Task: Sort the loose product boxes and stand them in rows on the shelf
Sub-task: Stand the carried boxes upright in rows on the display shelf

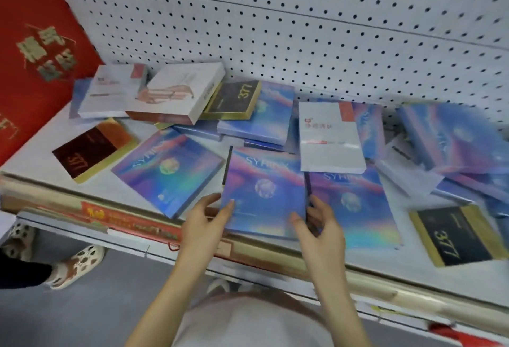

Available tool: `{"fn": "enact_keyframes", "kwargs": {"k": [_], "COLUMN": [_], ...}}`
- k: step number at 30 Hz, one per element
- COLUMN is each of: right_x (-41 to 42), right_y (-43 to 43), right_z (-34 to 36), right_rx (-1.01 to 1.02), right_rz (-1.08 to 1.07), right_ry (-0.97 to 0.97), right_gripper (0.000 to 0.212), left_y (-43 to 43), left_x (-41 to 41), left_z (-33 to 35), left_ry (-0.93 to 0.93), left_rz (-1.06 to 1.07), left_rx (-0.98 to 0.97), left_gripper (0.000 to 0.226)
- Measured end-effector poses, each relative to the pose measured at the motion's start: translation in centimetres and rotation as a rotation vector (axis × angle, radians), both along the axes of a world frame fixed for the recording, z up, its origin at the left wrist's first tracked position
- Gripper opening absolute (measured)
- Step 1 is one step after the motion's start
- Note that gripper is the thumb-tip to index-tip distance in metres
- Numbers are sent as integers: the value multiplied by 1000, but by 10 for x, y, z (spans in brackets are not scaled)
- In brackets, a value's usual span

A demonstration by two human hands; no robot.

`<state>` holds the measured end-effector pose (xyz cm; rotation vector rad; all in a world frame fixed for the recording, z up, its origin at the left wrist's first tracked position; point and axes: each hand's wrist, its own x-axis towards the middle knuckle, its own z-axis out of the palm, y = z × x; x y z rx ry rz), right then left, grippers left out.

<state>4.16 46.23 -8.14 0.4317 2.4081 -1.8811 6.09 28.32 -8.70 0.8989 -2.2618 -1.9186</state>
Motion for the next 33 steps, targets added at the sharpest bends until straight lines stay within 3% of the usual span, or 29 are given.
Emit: {"fn": "enact_keyframes", "kwargs": {"k": [3, 7, 9, 14, 19, 24, 29, 33], "right_x": [5, 5, -4, -34, -74, -94, -59, 16], "right_y": [-11, -24, -20, 8, 3, -4, -9, -12], "right_z": [3, 5, 10, 21, 14, 8, 21, 23], "right_rx": [-78, -178, -309, -645, -763, -804, -889, -955], "right_rz": [-48, -39, -112, -323, -309, -397, -496, -525], "right_ry": [-40, -126, -156, -183, -215, -71, -85, -133], "right_gripper": [35, 32, 29, 11, 39, 44, 42, 23], "left_y": [-19, -31, -37, -54, -53, -49, -52, -45], "left_x": [0, 3, 5, 11, 17, 27, 34, 33], "left_z": [7, 9, 12, 9, 13, 12, 13, 14], "left_ry": [21, 40, 57, 80, 88, 96, 113, 114], "left_rz": [-80, -47, -2, 70, 84, 101, 74, -32], "left_rx": [38, 211, 240, 208, 254, 304, 337, 377], "left_gripper": [38, 17, 6, 6, 22, 8, 13, 14]}}
